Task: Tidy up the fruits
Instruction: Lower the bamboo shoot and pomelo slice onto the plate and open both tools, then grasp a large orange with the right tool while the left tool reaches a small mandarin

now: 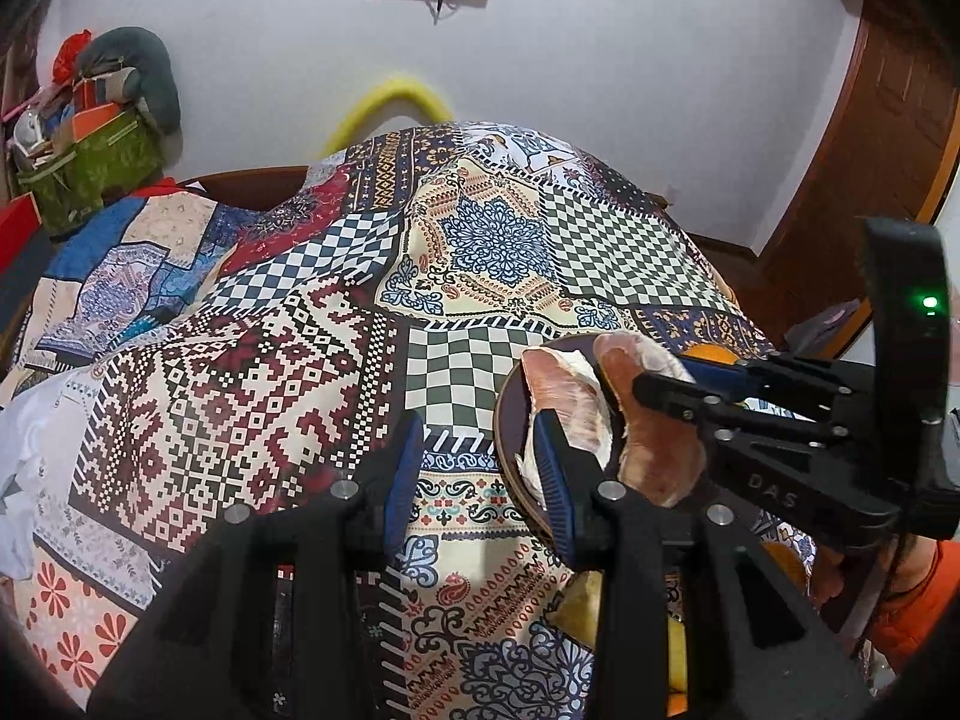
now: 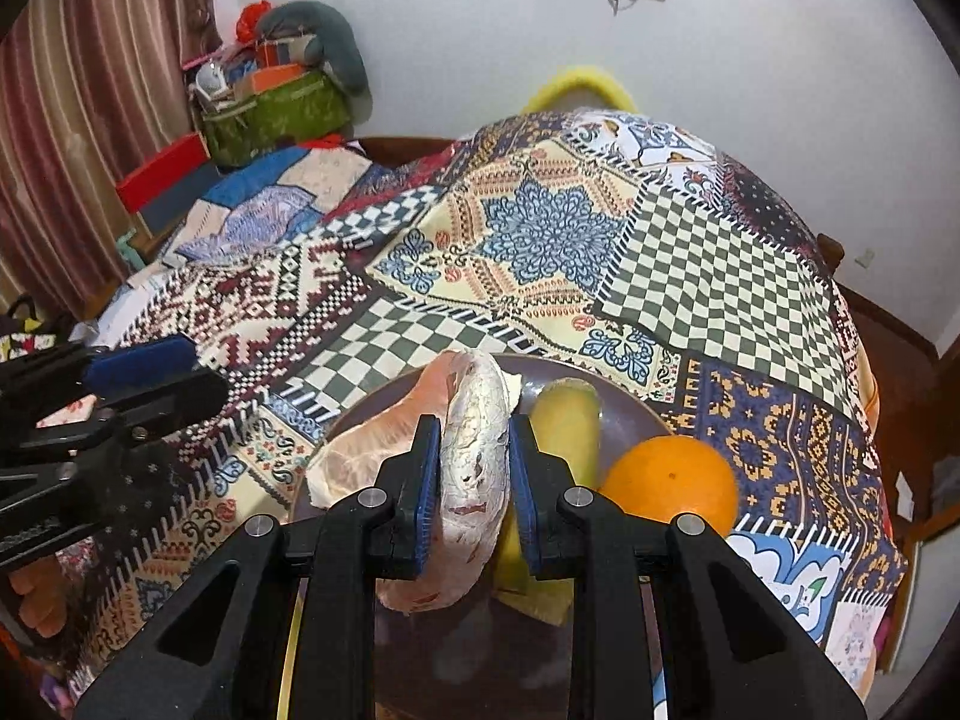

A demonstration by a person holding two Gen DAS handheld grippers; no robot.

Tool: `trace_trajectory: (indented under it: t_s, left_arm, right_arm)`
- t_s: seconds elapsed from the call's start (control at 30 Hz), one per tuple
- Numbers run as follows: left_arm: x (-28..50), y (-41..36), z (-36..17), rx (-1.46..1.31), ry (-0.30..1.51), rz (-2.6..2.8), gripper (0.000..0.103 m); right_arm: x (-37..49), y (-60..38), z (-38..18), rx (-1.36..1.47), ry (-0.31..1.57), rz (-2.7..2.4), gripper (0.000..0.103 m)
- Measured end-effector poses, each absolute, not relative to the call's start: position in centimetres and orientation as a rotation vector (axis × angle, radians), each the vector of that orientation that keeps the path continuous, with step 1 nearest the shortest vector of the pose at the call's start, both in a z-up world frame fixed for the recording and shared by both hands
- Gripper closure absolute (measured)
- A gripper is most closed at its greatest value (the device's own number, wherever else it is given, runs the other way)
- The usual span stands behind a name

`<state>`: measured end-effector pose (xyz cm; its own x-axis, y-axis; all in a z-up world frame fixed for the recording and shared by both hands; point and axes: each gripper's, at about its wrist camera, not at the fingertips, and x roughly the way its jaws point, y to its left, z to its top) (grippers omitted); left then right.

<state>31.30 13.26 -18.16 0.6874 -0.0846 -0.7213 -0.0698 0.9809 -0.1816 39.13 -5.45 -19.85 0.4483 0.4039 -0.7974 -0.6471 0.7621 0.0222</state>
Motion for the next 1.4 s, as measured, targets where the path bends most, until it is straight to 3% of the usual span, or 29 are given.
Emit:
trace_trajectory:
  t_s: [0.3,0.47,0.9,1.1,1.4]
  left_arm:
    - [31.4,13.0,-18.3,-0.197,0.812,-0.022,0.065]
    - [31.1,12.4,-17.7,-0.179,0.808,-0.022,0.065]
    - [27.1,9.5,-13.0,-0.14,0.753,-0.062,0.065]
    - [24.6,7.9,-11.8,-0.126,0.756,-0.09,0.065]
    - [21.5,6.3,-12.3,-0.122,0.797,-0.1,0.065]
  right_arm:
    - [39.5,-5.1,-20.1,-0.34,0.942,0.673,0.082]
    - [39.2,-5.5,-19.4,-0.345,0.928,0.667,0.073]
    - [33.8,-8.8,-13.3,-0.287,0.811,0.684,0.072]
    - [30.6,-10.9,-11.8,-0.258,0.747,0.657,0.052]
    - [27.2,-12.8,-13.2,-0.238,0.783,0.648,0.047]
